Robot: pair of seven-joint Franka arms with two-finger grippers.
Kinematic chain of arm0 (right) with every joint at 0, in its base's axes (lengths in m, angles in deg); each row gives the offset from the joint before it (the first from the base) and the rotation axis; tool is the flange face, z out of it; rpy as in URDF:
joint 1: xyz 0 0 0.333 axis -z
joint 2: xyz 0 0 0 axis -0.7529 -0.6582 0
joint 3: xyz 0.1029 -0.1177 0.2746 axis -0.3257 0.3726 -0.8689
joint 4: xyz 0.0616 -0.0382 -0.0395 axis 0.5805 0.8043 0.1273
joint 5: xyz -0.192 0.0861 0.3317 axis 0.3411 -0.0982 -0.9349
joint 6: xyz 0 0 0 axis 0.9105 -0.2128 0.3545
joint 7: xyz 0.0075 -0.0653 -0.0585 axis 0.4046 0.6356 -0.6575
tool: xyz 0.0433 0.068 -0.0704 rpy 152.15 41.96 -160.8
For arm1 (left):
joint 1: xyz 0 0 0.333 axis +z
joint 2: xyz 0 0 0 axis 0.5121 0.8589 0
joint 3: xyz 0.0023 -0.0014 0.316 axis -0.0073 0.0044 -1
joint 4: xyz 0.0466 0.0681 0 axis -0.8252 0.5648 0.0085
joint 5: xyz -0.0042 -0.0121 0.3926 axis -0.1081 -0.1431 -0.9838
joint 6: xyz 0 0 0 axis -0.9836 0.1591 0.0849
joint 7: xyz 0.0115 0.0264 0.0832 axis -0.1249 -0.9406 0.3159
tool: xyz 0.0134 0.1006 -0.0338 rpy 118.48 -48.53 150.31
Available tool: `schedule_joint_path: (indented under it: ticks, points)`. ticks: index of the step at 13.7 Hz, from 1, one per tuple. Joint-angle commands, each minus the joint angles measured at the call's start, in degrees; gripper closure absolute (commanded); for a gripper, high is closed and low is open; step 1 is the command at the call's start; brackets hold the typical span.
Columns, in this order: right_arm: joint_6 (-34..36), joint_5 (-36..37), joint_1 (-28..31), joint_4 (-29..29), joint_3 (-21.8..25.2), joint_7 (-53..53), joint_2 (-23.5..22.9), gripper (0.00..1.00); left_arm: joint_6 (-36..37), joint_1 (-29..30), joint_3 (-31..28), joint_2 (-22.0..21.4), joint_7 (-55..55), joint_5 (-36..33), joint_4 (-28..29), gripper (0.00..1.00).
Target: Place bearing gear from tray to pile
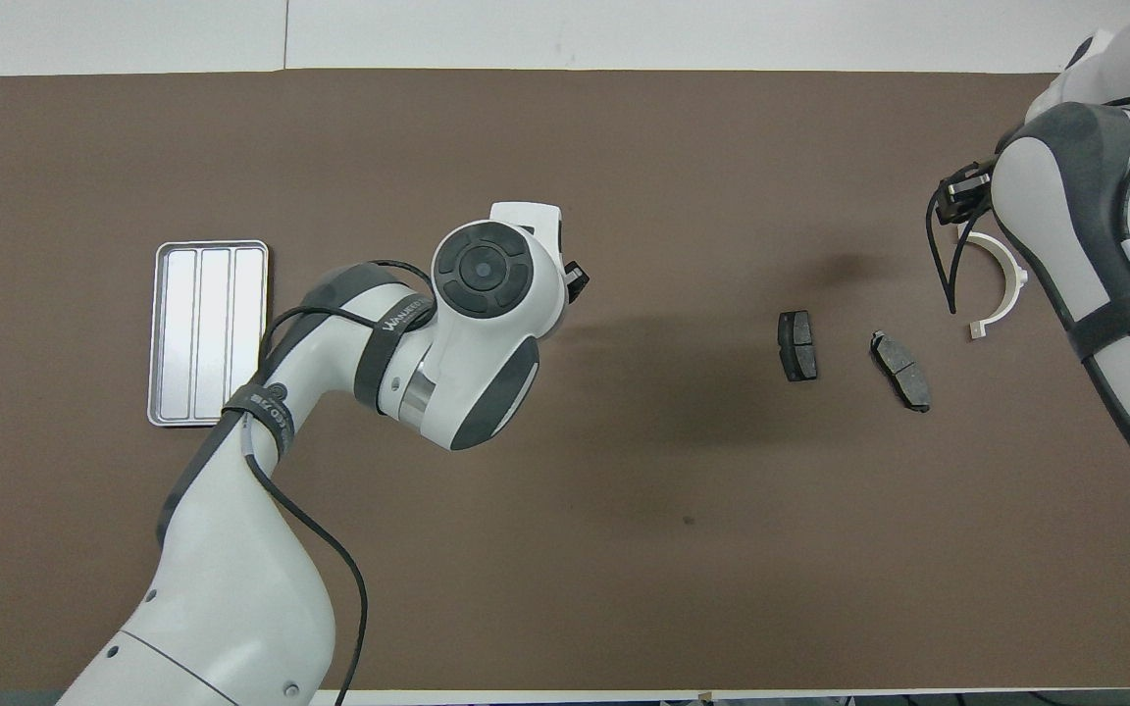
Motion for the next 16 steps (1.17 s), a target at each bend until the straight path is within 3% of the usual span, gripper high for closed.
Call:
schedule_joint_path:
  ticks: [1,3,5,14,15,16]
  points:
    - [-9.73,0.02,1.19,14.47,-0.94,-0.58,6.6,1.0,0.36,-2.52,-2.27,3.93,2.95,-3.35,-2.52,1.0]
    - [-14.85,0.02,1.11,20.11,-0.94,0.21,8.45,1.0,0.08,-2.44,-2.27,5.87,3.31,-3.36,-4.09,1.0]
    - [-16.1,0.02,1.11,22.15,-0.94,0.65,8.72,1.0,0.26,-2.44,-2.27,5.97,3.31,-3.45,-4.63,1.0]
    - [-22.51,0.02,1.02,23.92,-0.94,0.21,6.17,1.0,0.52,-2.53,-2.36,5.88,3.4,-3.98,-3.49,1.0]
    - [-23.65,0.02,1.1,24.27,-0.94,0.04,5.82,1.0,0.61,-2.53,-2.36,5.88,3.4,-3.98,-3.4,0.87]
    - [-24.1,0.02,1.19,24.27,-0.94,-0.31,5.47,1.0,0.61,-2.53,-2.36,5.88,3.48,-3.98,-3.4,0.65]
